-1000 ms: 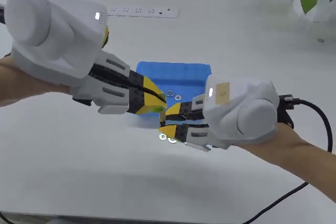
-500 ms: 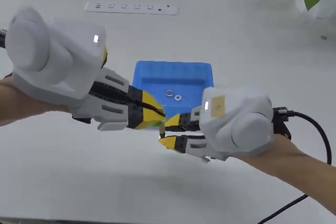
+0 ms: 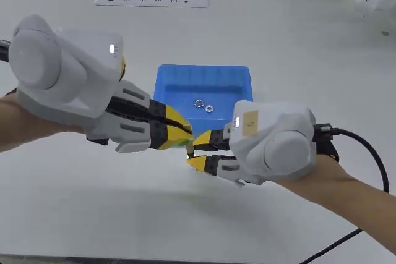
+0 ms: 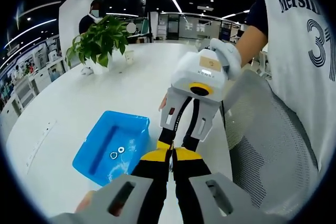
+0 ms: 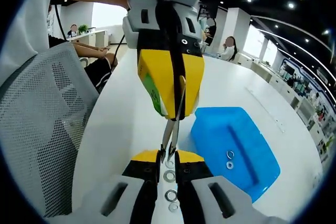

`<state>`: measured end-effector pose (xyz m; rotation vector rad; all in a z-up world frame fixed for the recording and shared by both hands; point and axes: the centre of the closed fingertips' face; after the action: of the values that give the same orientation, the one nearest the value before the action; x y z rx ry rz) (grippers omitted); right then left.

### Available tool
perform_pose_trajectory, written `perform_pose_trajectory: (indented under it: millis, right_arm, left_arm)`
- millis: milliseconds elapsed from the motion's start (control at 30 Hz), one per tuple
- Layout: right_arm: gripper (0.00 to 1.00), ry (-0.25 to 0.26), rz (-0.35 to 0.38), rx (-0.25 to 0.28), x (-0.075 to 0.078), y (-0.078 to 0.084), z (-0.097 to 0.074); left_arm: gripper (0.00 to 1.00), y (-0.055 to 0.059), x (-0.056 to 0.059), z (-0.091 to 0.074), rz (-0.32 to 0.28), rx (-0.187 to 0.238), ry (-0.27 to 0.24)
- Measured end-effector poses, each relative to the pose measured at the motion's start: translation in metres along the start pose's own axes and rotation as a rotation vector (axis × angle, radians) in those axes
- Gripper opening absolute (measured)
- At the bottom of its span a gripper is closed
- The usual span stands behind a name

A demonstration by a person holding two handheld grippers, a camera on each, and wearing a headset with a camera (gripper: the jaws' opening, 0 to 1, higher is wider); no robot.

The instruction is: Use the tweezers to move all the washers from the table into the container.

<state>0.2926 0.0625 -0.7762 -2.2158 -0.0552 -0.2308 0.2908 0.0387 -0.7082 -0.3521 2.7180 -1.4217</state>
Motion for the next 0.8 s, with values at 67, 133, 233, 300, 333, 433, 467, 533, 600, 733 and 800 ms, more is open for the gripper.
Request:
perform_pose_trajectory:
  millis: [67,133,233,300,333,433,467,533,600,733,800]
  right_arm:
    - [0.12,0.002,0.003,0.000,0.0008,0.0006,0.0008]
    - [0.12,0.004,0.004,-0.002,0.0021,0.0013,0.0019]
    - [0.12,0.005,0.006,-0.007,0.0036,0.0027,0.0033]
    - [0.12,0.002,-0.002,-0.014,0.0039,0.0047,0.0040]
    - [0.12,0.002,-0.001,-0.015,0.0043,0.0053,0.0042]
    - [0.12,0.001,0.007,-0.015,0.0050,0.0063,0.0050]
    - [0.12,0.000,0.009,-0.015,0.0050,0.0066,0.0054]
    - [0.12,-0.003,0.008,-0.016,0.0043,0.0069,0.0063]
    - [0.12,-0.004,0.008,-0.015,0.0038,0.0065,0.0071]
    - [0.12,-0.010,0.011,-0.018,0.0027,0.0072,0.0088]
    - [0.12,-0.011,0.010,-0.020,0.0024,0.0080,0.0094]
  left_arm:
    - [0.06,-0.0001,-0.0004,0.0004,0.004,-0.002,-0.001]
    - [0.06,0.0002,-0.0021,0.0011,0.004,-0.003,-0.001]
    - [0.06,0.0017,-0.0044,0.0017,-0.003,-0.003,-0.003]
    - [0.06,0.0032,-0.0058,0.0024,-0.007,-0.004,-0.007]
    - [0.06,0.0035,-0.0060,0.0026,-0.008,-0.004,-0.008]
    - [0.06,0.0041,-0.0061,0.0034,-0.004,-0.005,-0.008]
    - [0.06,0.0045,-0.0063,0.0036,-0.005,-0.006,-0.007]
    - [0.06,0.0052,-0.0066,0.0038,-0.008,-0.008,-0.006]
    - [0.06,0.0057,-0.0065,0.0038,-0.011,-0.010,-0.003]
    - [0.06,0.0076,-0.0069,0.0043,-0.010,-0.014,-0.004]
    - [0.06,0.0077,-0.0067,0.0047,-0.017,-0.008,-0.002]
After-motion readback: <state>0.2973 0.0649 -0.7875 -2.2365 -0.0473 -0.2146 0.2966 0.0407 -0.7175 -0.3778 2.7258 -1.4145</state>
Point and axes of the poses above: the centre of the closed fingertips' face, and the gripper's own axes: z roughly forward along the fingers, x roughly to its right, y roughly out of its underside, and after that the axes turned 2 degrees about -z, right-handed
